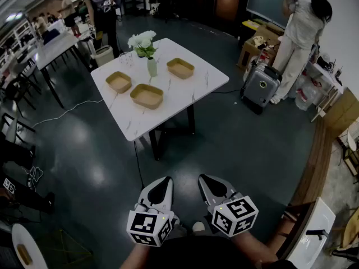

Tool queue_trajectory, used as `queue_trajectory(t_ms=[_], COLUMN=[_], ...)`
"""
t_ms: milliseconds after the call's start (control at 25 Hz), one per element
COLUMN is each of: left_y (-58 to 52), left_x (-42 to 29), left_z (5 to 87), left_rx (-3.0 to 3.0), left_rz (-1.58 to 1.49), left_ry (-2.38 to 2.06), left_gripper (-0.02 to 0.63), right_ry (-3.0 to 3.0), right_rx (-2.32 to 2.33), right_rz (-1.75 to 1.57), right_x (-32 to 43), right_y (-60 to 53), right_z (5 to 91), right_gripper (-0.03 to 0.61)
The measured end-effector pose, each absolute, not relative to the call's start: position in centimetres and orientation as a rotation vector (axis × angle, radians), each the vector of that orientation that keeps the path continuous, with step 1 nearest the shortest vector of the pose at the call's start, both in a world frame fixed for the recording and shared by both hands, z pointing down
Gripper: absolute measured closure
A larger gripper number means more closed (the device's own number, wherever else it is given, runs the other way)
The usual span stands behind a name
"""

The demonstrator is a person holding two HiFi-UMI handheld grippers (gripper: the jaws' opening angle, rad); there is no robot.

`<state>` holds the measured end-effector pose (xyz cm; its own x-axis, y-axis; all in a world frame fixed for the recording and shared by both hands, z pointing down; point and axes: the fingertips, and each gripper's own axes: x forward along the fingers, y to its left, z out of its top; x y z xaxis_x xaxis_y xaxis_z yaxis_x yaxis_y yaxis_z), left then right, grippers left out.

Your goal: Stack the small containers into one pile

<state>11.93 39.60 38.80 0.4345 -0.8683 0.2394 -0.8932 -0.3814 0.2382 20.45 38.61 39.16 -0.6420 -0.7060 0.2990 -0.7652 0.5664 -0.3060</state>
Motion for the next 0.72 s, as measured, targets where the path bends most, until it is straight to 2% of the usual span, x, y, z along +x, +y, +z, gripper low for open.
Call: queue_trajectory(t_ms=[720], left_y=[37.8], left_x=[8.7], left_z=[39.2], left_rx=[2.363], left_rz=[0.112], left_ry=[-1.46], left_gripper=[0.618], right_ry=[-2.658], right_rx=[1.268], right_rz=[0.709], right_x=[16.9], right_y=[36.6], right_z=[39.4], right_gripper=[0.58])
